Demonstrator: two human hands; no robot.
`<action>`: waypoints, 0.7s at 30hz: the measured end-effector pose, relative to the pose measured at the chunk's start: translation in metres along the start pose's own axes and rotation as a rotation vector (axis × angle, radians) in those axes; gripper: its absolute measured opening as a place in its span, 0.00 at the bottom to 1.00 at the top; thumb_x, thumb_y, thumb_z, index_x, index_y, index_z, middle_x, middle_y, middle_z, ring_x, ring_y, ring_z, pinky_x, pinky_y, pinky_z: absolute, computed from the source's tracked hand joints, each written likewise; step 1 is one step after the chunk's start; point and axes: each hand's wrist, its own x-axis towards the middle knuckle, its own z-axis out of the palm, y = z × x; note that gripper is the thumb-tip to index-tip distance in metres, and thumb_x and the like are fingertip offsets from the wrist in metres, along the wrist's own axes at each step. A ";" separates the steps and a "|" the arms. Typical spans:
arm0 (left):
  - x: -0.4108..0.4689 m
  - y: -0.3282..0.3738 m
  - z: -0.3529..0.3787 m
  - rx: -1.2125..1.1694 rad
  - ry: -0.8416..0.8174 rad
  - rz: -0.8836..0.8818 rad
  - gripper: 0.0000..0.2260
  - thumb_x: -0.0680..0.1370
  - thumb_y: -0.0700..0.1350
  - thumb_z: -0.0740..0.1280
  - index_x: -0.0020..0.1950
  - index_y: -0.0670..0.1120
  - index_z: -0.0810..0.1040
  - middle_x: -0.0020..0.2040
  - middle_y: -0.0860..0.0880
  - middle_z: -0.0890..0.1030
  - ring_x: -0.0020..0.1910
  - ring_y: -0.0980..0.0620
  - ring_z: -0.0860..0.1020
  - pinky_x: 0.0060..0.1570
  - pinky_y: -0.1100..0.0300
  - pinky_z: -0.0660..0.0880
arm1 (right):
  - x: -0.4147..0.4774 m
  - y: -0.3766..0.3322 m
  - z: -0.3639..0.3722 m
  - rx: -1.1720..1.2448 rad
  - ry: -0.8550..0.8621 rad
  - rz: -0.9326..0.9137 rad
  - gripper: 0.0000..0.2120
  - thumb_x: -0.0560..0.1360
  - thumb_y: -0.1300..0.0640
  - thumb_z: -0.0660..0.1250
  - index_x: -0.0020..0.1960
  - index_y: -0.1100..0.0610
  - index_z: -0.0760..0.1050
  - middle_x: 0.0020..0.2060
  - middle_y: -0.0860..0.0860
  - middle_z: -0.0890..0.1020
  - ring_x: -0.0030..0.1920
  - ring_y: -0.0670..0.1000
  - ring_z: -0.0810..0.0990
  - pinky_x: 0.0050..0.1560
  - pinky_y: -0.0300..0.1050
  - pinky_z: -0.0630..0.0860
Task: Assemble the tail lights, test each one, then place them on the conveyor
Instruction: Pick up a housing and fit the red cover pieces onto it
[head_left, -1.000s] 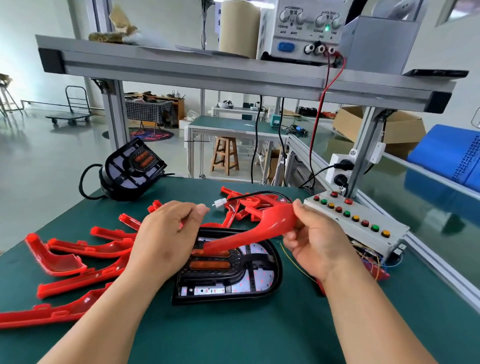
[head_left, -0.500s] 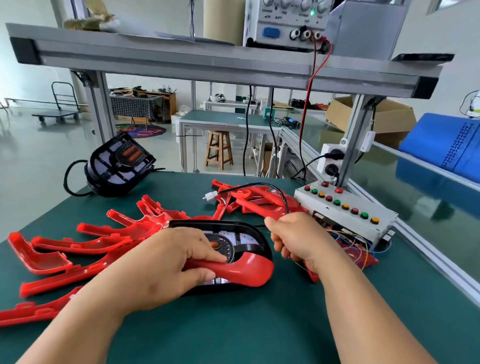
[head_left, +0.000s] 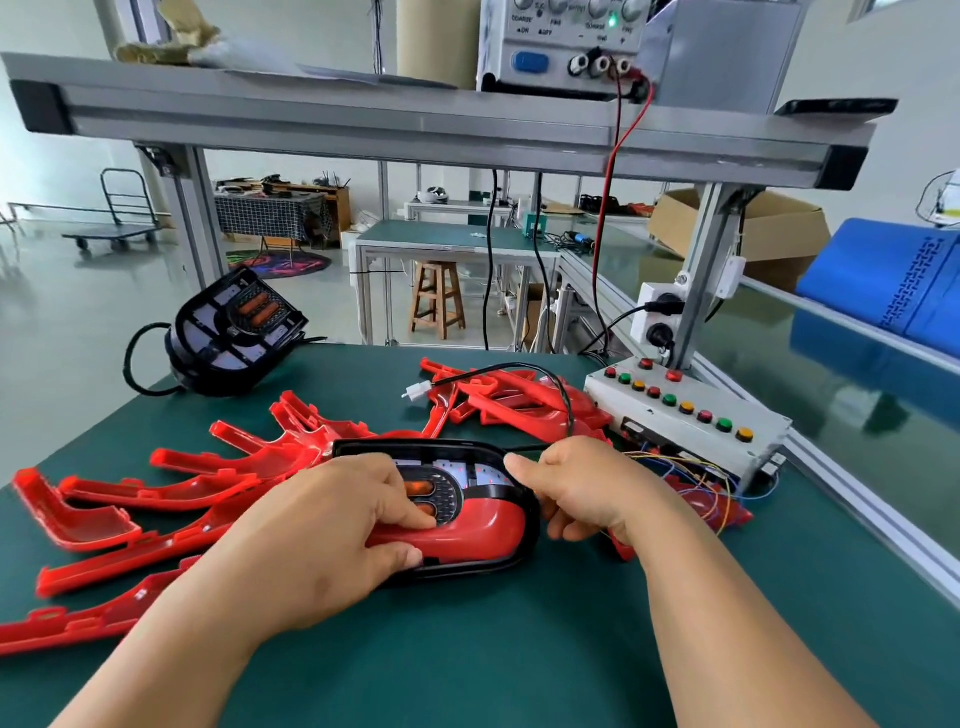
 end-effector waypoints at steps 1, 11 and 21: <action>0.000 0.000 0.000 -0.006 -0.005 -0.007 0.13 0.74 0.58 0.70 0.57 0.68 0.78 0.46 0.66 0.73 0.45 0.70 0.71 0.43 0.77 0.64 | -0.001 0.000 0.000 0.001 -0.017 0.003 0.25 0.75 0.35 0.63 0.39 0.58 0.73 0.34 0.54 0.80 0.27 0.48 0.80 0.28 0.39 0.76; 0.003 0.004 0.003 0.104 -0.056 -0.038 0.14 0.74 0.62 0.68 0.59 0.72 0.75 0.42 0.66 0.71 0.44 0.63 0.69 0.42 0.70 0.63 | -0.006 0.005 -0.004 0.020 -0.121 -0.064 0.29 0.56 0.33 0.77 0.35 0.53 0.66 0.30 0.51 0.81 0.35 0.48 0.84 0.40 0.44 0.83; -0.003 -0.003 -0.006 0.020 -0.017 -0.277 0.25 0.60 0.71 0.71 0.51 0.65 0.68 0.43 0.62 0.71 0.41 0.63 0.72 0.38 0.64 0.68 | -0.006 0.004 0.000 0.088 -0.139 0.013 0.31 0.56 0.38 0.79 0.43 0.57 0.69 0.29 0.54 0.82 0.31 0.50 0.83 0.36 0.44 0.82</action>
